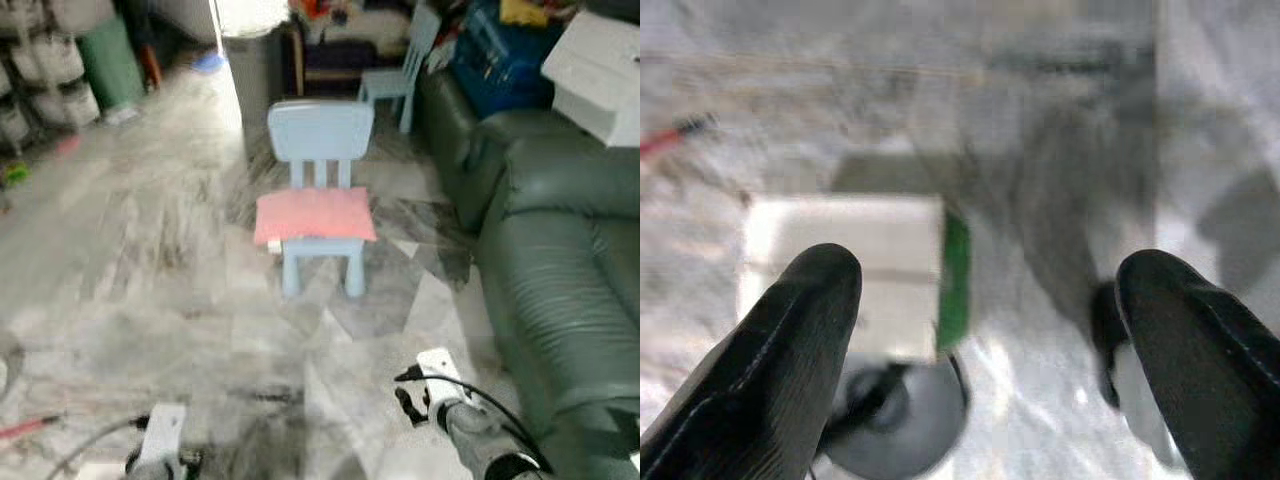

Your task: Move the pillow to the sofa

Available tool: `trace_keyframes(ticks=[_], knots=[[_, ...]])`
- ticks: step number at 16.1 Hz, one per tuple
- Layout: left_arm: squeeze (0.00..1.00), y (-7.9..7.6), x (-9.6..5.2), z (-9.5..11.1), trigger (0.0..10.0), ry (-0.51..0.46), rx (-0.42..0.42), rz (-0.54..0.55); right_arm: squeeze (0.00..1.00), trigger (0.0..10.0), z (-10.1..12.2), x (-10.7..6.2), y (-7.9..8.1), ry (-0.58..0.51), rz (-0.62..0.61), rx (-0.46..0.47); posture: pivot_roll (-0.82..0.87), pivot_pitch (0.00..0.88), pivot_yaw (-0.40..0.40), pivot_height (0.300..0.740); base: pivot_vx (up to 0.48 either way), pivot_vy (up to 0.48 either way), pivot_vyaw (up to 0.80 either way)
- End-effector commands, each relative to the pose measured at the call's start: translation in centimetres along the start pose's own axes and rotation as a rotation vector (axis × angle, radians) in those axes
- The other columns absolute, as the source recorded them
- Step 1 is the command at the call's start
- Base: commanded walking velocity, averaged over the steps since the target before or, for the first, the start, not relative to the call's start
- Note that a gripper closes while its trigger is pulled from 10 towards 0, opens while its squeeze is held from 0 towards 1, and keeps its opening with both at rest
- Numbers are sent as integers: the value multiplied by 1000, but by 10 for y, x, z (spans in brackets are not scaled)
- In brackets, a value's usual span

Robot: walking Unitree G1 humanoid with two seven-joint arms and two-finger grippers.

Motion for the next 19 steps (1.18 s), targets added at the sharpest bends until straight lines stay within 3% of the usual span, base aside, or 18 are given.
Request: trace_keyframes(ticks=[1, 9, 19], knots=[[0, -7, 0, 0, 10000, -2, 5, -23, 0, 10000, -9, -2, -8, 23, -19, -3, -45, 0, 31, 740, 356, 322, 0], [0, -5, 0, 0, 10000, -1, 40, -14, 0, 10000, -9, -2, -6, 21, -10, -11, -44, 0, 34, 740, 357, 320, 0], [0, -5, 0, 2, 10000, -14, 44, -5, 0, 10000, -9, -2, -5, 17, -7, -28, -48, 0, 33, 740, 466, 0, 0]])
Point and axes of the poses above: a point about 5 cm out from each wrist's last joint towards the gripper, its own x axis pointing out of the wrist towards the gripper, its own z axis along the axis of the wrist's last joint, y = z × x, the point moved 6 cm from there along x, pointing out of the wrist towards the gripper, and after that the axes turned 1 degree about x, right-handed, at the moved point
